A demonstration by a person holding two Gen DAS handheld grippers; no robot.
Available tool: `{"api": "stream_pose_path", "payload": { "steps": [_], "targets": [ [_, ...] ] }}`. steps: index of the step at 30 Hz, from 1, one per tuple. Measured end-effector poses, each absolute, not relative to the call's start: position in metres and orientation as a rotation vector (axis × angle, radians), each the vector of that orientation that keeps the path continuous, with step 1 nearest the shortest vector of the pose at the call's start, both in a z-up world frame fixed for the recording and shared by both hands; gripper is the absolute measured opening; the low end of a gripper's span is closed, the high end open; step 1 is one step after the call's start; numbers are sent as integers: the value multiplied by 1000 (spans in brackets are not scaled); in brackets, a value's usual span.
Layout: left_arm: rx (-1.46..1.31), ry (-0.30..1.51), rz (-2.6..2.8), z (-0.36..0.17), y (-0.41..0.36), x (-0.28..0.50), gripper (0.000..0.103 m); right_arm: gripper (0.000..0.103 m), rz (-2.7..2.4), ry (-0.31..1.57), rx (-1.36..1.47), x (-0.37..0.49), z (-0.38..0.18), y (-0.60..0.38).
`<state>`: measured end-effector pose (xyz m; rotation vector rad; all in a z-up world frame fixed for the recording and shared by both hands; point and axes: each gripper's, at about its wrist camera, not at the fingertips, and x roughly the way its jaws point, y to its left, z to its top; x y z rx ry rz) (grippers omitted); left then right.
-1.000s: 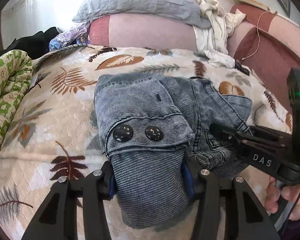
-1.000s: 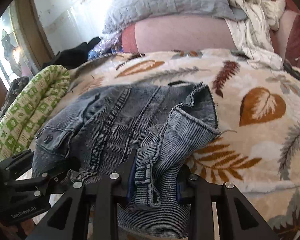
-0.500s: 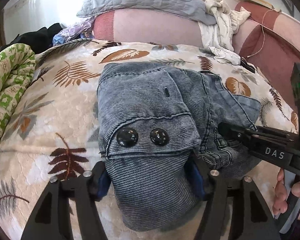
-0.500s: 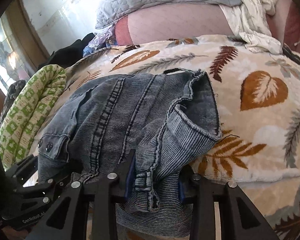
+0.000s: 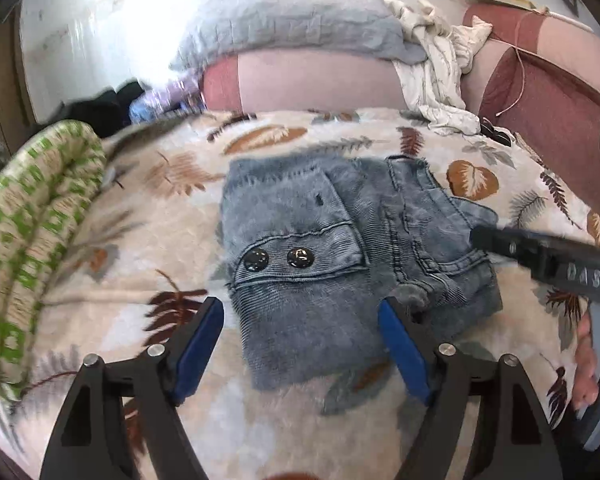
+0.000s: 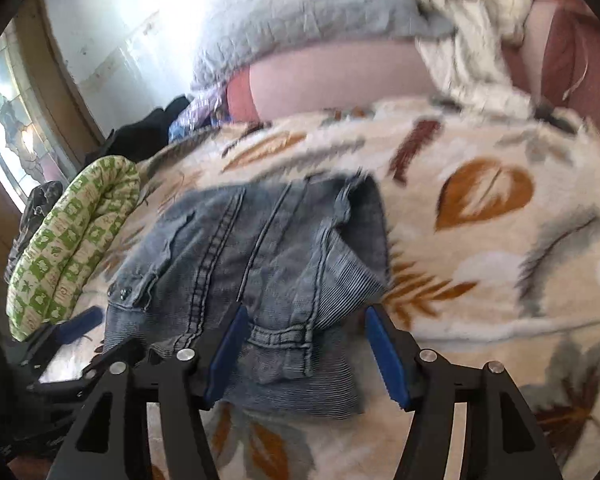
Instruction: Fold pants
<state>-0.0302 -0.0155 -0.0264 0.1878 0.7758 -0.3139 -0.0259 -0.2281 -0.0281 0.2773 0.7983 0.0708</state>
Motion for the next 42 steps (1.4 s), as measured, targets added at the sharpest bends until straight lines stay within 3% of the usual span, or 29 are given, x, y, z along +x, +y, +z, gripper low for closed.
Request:
{"api": "stream_pose_path", "payload": {
  "steps": [5, 22, 42],
  "targets": [
    [239, 727, -301, -9, -17, -57, 81, 71, 30, 688, 261, -54, -9, -228],
    [222, 572, -198, 69, -1, -112, 86, 76, 30, 498, 115, -135, 64, -194],
    [150, 584, -116, 83, 15, -120, 87, 78, -19, 443, 111, -159, 105, -189]
  ]
}}
